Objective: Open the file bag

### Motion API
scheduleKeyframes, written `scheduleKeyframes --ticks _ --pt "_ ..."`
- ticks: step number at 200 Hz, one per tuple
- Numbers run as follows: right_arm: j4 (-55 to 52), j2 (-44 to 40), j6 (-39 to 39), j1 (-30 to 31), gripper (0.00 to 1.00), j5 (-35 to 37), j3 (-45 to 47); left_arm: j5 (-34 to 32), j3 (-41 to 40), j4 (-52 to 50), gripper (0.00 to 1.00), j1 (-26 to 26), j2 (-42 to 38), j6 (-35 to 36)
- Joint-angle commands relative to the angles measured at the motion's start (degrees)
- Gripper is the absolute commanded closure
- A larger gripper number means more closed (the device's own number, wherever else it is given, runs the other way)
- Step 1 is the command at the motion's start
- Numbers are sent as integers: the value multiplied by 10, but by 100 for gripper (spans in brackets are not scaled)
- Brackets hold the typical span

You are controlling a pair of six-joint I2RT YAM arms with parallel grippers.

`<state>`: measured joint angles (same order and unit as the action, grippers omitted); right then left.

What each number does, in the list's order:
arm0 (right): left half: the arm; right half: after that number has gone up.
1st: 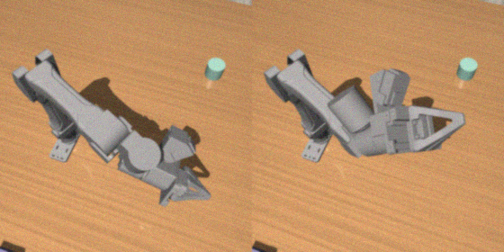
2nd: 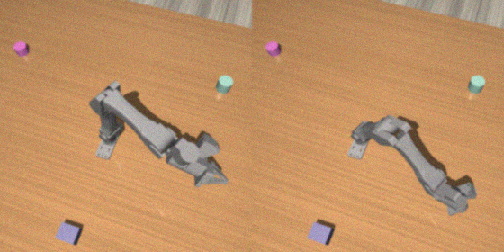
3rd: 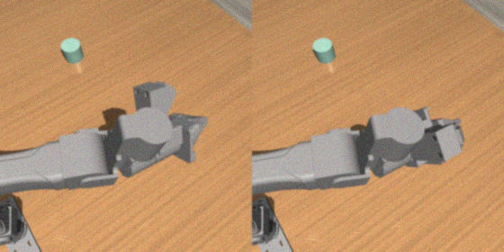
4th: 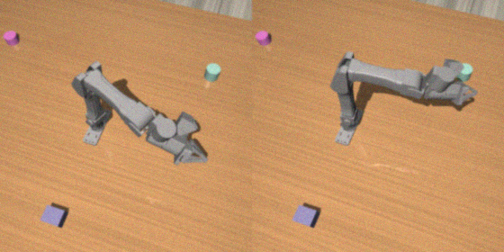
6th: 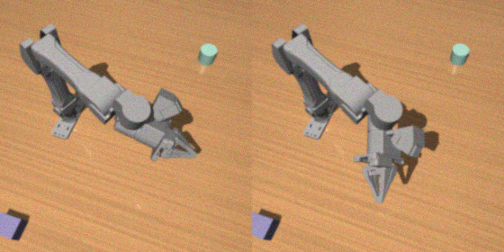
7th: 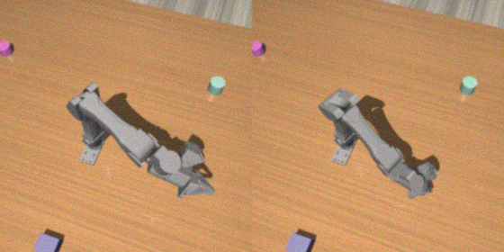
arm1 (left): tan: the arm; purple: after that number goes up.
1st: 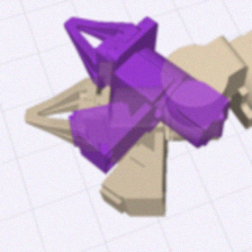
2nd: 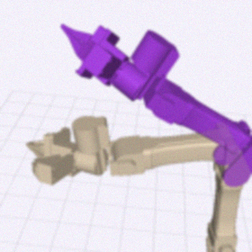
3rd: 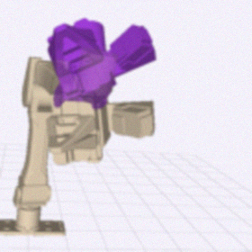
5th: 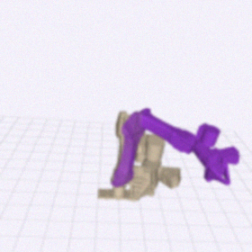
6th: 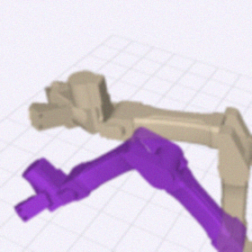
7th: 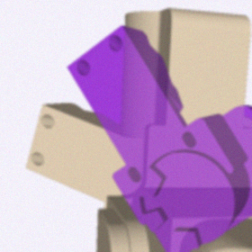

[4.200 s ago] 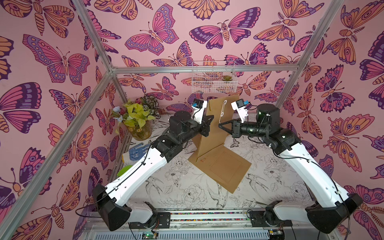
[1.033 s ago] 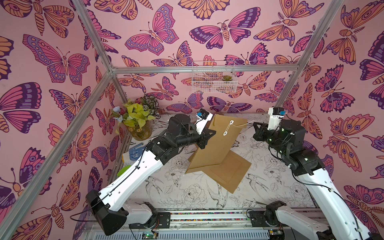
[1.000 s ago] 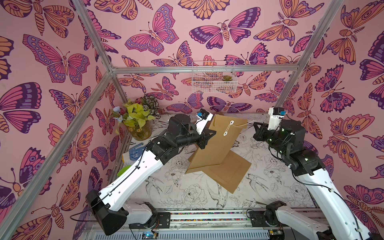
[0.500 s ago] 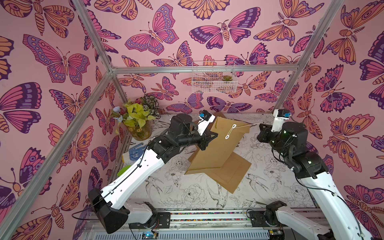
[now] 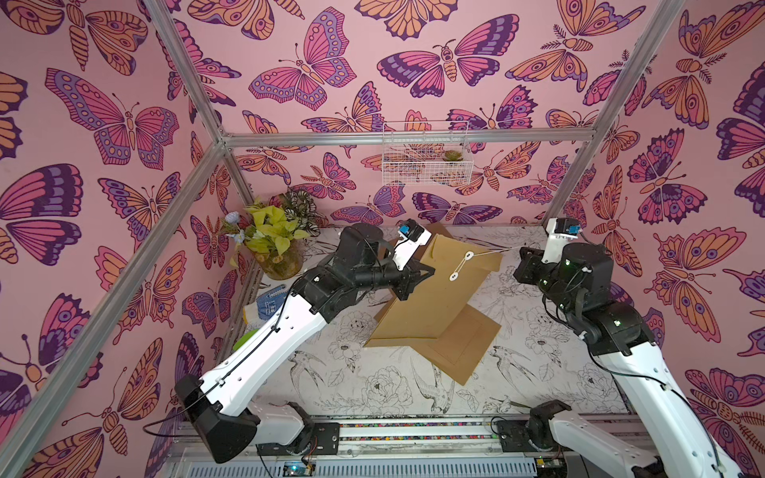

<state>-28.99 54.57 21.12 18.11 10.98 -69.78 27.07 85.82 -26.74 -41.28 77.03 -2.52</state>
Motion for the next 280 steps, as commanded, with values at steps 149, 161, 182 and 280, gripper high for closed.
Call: scheduleKeyframes --ticks 149,161,182,280 --pt "76 -5 -10 -8 100 -109 -21 4 37 -73 100 -20 28 39" --pt "85 -3 -4 -8 100 -122 -24 2 40 -74 100 -24 32 37" --pt "92 4 -2 -8 100 -134 -38 -8 47 -77 100 -33 39 36" --pt "132 44 7 -9 100 -271 -96 -57 46 -77 100 -57 55 36"
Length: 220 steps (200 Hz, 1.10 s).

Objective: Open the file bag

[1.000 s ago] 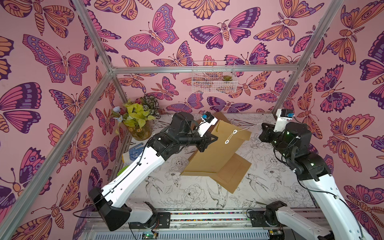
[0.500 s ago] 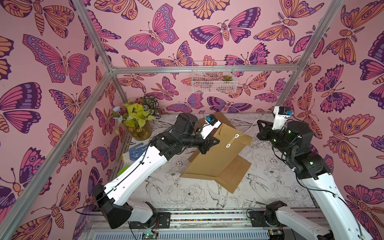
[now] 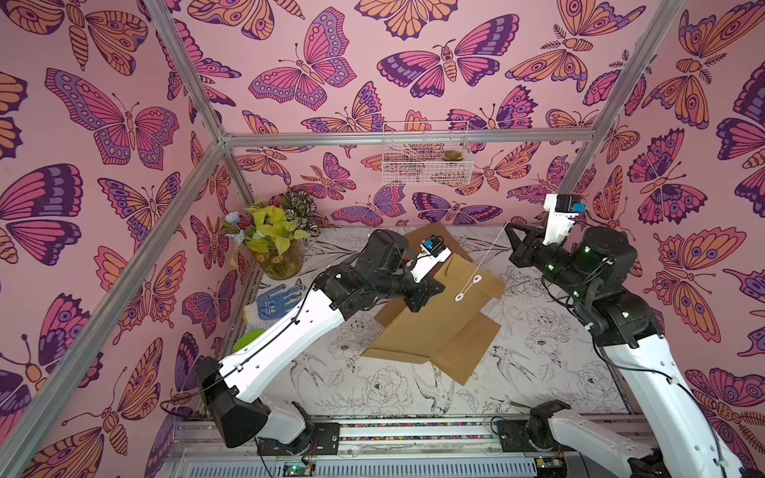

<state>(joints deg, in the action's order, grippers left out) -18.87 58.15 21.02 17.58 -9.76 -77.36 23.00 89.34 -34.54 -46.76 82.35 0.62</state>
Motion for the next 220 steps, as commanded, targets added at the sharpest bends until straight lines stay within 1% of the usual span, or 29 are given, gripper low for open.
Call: scheduleKeyframes --ticks 1,38,63,76,90,120,140,150,153,166,190,205,220 --pt "31 9 8 -4 100 -66 -20 -17 11 1 100 -3 2 4" --pt "53 25 30 -4 100 -152 -24 -33 17 2 100 -3 0 -2" --pt "63 33 38 -3 100 -181 -35 -68 27 6 100 -3 -11 -4" --pt "71 42 47 -4 100 -188 -45 -104 34 14 100 -3 -18 -5" --pt "74 66 63 -3 100 -204 -79 -137 42 26 100 -3 -29 -12" --pt "122 120 132 -2 100 -261 -148 -166 31 91 100 -3 -66 -15" --pt "151 149 163 4 100 -269 -179 -200 4 147 100 -3 -82 -6" --pt "142 166 165 11 100 -269 -199 -225 -12 171 100 -2 -83 -8" --pt "138 172 166 13 100 -285 -205 -229 -15 175 100 -1 -83 -10" --pt "124 191 166 25 100 -301 -226 -243 -34 197 100 1 -83 -25" --pt "95 208 159 43 100 -314 -231 -246 -80 259 100 6 -88 -60" --pt "86 208 152 50 100 -315 -220 -234 -100 293 100 11 -87 -77" --pt "84 207 151 54 100 -317 -208 -238 -114 317 100 16 -78 -90"
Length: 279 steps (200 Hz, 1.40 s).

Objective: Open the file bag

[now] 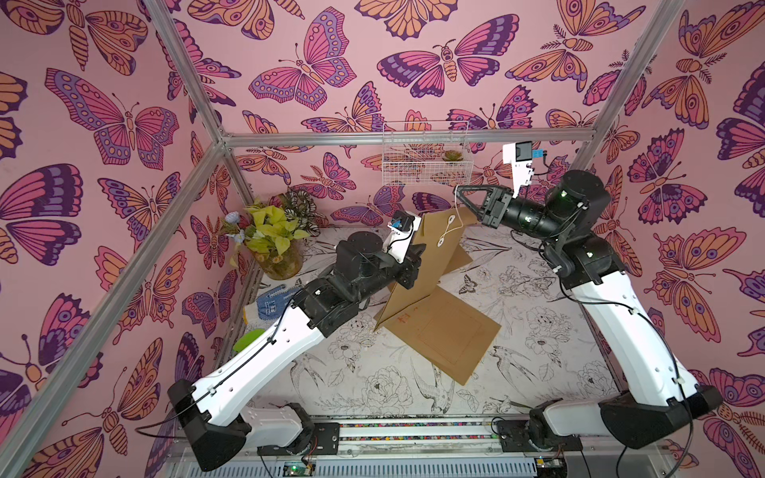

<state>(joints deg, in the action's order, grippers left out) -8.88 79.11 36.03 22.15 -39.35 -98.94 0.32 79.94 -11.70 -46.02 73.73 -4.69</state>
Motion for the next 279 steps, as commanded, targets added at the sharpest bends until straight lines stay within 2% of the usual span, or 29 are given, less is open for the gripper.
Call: scheduleKeyframes --ticks 1,48,109,221,279 --pt "-15 -2 1 9 100 -21 9 -12 -21 90 100 10 9 -39" --pt "-28 -13 1 25 100 -20 32 33 -41 159 100 52 38 -115" --pt "-51 -19 -7 29 100 -10 70 65 -44 204 100 93 65 -168" --pt "-127 -48 -61 29 100 21 134 74 -55 219 100 152 66 -186" --pt "-144 -57 -60 29 100 18 151 77 -58 218 100 170 52 -186"
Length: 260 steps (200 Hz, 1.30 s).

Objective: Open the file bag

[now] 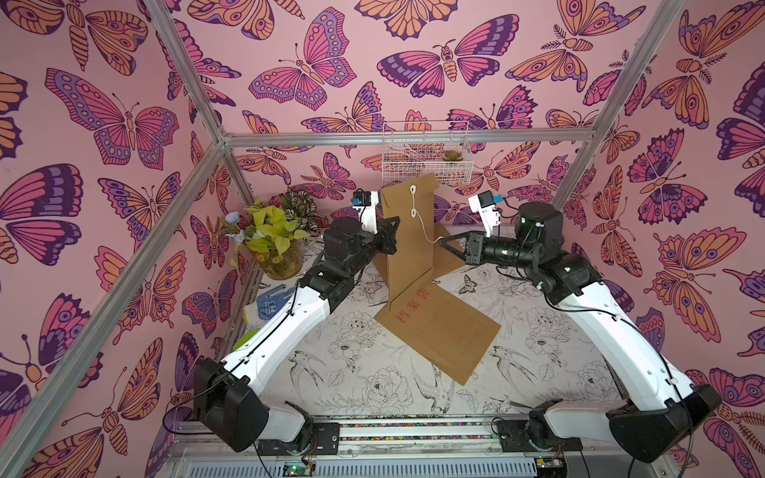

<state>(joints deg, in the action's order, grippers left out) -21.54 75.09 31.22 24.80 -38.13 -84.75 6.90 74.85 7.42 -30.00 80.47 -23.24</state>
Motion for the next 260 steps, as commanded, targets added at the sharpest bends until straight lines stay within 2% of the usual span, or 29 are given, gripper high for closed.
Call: scheduleKeyframes --ticks 1,31,68,147,260 --pt "-18 -17 -12 3 100 5 10 11 -8 27 100 11 -15 -1" --pt "-14 -17 -5 3 100 -9 20 14 -10 27 100 20 -18 -4" --pt "20 -20 13 8 100 -63 40 13 -9 25 100 26 -18 -4" --pt "3 -22 -20 35 100 -114 56 9 -17 36 100 32 -15 -14" --pt "-129 -6 -103 39 100 -85 58 22 -27 52 100 41 -17 -40"
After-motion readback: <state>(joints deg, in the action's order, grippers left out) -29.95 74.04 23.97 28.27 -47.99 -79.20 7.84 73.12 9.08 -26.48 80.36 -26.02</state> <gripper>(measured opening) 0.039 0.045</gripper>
